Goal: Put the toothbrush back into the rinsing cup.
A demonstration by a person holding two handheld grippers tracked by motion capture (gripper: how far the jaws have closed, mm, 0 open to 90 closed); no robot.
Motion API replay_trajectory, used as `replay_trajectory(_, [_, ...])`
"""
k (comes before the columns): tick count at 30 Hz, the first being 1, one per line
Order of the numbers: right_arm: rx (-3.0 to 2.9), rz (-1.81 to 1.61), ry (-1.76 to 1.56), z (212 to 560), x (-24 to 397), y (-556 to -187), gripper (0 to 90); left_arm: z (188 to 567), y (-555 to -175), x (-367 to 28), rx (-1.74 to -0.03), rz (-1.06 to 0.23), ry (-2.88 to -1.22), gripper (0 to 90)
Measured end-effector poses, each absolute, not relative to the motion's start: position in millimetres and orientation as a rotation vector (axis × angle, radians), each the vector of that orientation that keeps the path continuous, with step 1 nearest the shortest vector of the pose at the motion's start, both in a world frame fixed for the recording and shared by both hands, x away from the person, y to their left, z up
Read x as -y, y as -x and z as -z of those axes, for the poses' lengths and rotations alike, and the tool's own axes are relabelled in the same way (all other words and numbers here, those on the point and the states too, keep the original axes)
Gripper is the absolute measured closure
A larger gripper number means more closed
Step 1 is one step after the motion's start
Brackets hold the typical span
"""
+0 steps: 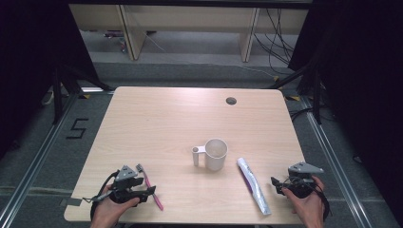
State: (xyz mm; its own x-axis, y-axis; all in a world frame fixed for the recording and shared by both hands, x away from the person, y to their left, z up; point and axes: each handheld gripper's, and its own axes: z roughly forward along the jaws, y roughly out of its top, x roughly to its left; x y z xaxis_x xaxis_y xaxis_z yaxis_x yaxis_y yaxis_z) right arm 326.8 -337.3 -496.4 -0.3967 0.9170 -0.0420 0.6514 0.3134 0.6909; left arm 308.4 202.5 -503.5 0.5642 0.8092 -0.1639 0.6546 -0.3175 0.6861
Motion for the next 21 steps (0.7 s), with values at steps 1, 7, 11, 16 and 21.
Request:
replay_trajectory(1, [-2.156,-0.832,-1.389,497,337,-327,24.5,504,-309,-202,-1.168,-0.257,-2.079,38.8])
replay_trajectory(7, [-2.175,-0.84,-1.333,499,339,-329,24.6,505,-312,-197,-1.143,-0.269,-2.134,41.7])
replay_trajectory(11, [-2.187,-0.857,-1.351,498,338,-329,25.0,505,-313,-195,-1.134,-0.301,-2.149,43.5])
replay_trajectory(16, [-2.179,-0.858,-1.344,498,339,-329,25.1,507,-316,-193,-1.126,-0.295,-2.17,46.5])
replay_trajectory(21, [-2.178,-0.851,-1.325,498,339,-329,25.3,506,-320,-192,-1.105,-0.309,-2.205,53.8])
